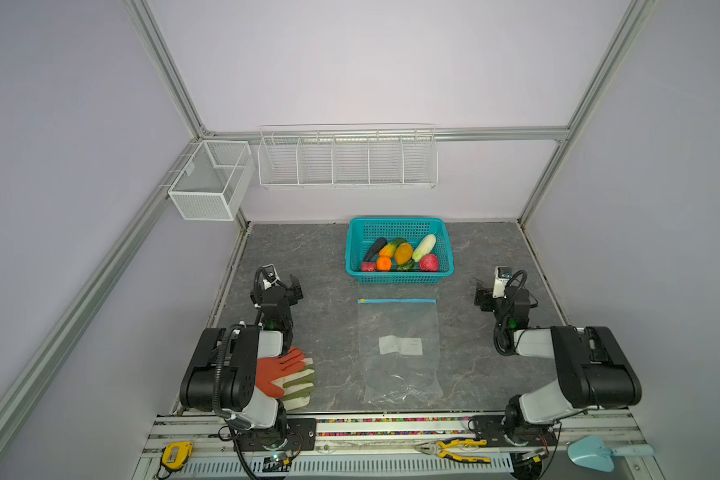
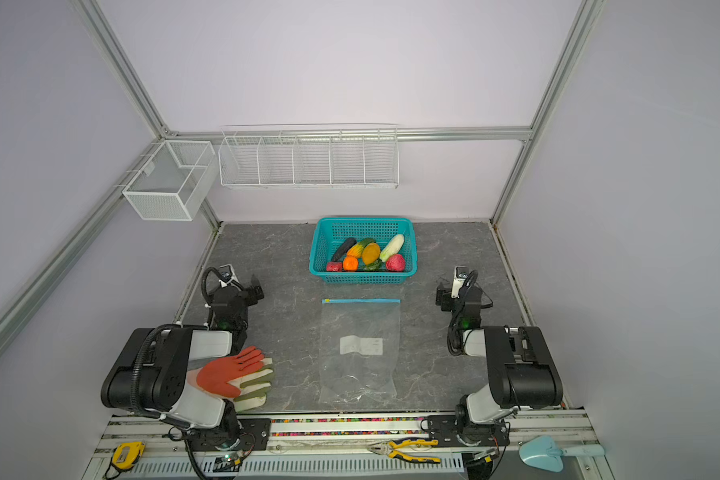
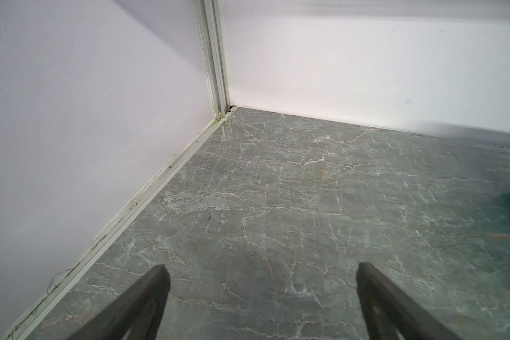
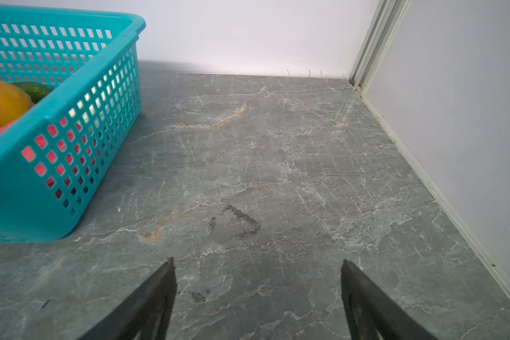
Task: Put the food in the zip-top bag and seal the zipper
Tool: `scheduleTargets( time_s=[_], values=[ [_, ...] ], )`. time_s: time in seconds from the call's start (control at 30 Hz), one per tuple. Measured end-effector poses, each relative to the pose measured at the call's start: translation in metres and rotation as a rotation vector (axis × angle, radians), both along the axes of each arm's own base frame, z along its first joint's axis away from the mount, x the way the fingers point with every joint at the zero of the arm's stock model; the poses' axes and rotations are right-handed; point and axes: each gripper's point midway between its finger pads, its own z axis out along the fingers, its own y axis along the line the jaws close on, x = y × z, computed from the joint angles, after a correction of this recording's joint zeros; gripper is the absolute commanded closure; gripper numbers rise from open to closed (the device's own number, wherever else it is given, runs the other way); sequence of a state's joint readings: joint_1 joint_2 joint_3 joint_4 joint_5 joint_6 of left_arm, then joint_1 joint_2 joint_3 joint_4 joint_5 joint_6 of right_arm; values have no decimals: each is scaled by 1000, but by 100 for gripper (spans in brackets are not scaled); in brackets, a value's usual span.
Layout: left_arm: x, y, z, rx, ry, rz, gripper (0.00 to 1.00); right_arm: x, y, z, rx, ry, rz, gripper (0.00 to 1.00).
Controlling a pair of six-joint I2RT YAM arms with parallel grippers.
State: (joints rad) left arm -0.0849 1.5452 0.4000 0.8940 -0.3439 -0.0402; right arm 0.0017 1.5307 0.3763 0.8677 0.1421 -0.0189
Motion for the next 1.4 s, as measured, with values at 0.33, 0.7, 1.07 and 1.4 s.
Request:
scheduleTargets(
  time_s=[0.33,0.7,1.07,1.4],
  values=[
    [0,0,0,0,0,0,1,0,0,0,0,0,0,12],
    [0,0,0,0,0,0,1,0,0,0,0,0,0,12],
    [-3,1,-1,14,35,17,1,0,8,7,-25,52,9,12],
    [0,-70,112,-66,-52,-146,1,-9,90,120,116,-13,160,10]
  ],
)
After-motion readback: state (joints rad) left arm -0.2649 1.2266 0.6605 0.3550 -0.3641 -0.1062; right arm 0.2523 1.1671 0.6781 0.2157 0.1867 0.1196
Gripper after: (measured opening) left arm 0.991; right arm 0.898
